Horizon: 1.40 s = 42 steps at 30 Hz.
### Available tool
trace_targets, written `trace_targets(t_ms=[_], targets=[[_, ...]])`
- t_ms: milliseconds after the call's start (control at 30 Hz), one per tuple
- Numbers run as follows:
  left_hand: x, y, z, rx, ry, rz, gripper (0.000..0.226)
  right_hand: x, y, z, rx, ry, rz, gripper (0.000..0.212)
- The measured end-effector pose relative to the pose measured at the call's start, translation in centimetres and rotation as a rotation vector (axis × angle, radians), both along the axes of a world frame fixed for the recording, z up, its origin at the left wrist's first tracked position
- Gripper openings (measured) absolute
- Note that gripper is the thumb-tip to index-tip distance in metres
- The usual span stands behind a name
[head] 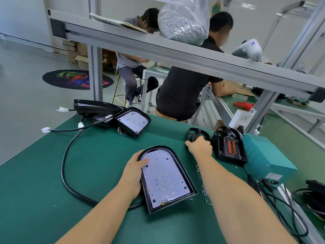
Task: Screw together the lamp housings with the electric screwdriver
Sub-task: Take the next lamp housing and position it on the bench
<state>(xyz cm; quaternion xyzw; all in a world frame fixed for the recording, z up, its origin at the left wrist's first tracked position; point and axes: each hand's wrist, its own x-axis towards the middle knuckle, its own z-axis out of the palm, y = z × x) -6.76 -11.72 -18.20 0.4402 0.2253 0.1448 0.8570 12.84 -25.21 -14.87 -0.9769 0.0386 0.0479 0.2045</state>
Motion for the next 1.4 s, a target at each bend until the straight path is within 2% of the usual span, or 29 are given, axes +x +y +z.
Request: trace_targets(t_ms=[133,333,467,633,733,800,867,1033,1200,1400], targets=[[0.0,0.0,0.1,-0.007,0.000,0.009,0.030,0.7,-0.6,0.3,0.024,0.034,-0.047,0.075],[0.0,0.0,0.1,-0.039,0.001,0.005,0.025,0.7,-1.6,0.2,0.053,-0.003,-0.031,0.066],[0.0,-0.1,0.1,-0.098,0.032,-0.008,0.031,-0.9,-1.3,1.5,0.243,-0.154,0.005,0.069],[0.2,0.3,0.0,-0.135,0.066,-0.038,0.035,-5.6,-1.0,4.9,0.434,-0.262,0.203,0.079],[0.3,0.5,-0.1,-0.159,0.075,-0.042,0.038,-9.6,-1.6,6.5,0.480,-0.270,0.309,0.072],[0.4,0.6,-0.1,-0.170,0.071,-0.040,0.037,-12.3,-2.0,7.0,0.491,-0.282,0.376,0.047],[0.4,0.6,-0.1,-0.183,0.065,-0.042,0.037,-14.8,-2.3,7.2,0.470,-0.308,0.409,0.033],[0.0,0.6,0.4,-0.228,0.066,-0.044,0.039,-18.9,-2.7,5.0,0.266,-0.401,0.437,0.035],[-0.7,0.8,0.8,-0.296,0.016,-0.105,0.048,-21.4,-2.4,1.4,0.060,-0.419,0.486,0.075],[-0.9,0.9,0.5,-0.301,-0.047,-0.154,0.069,-22.3,-2.5,0.1,-0.043,-0.412,0.534,0.077]])
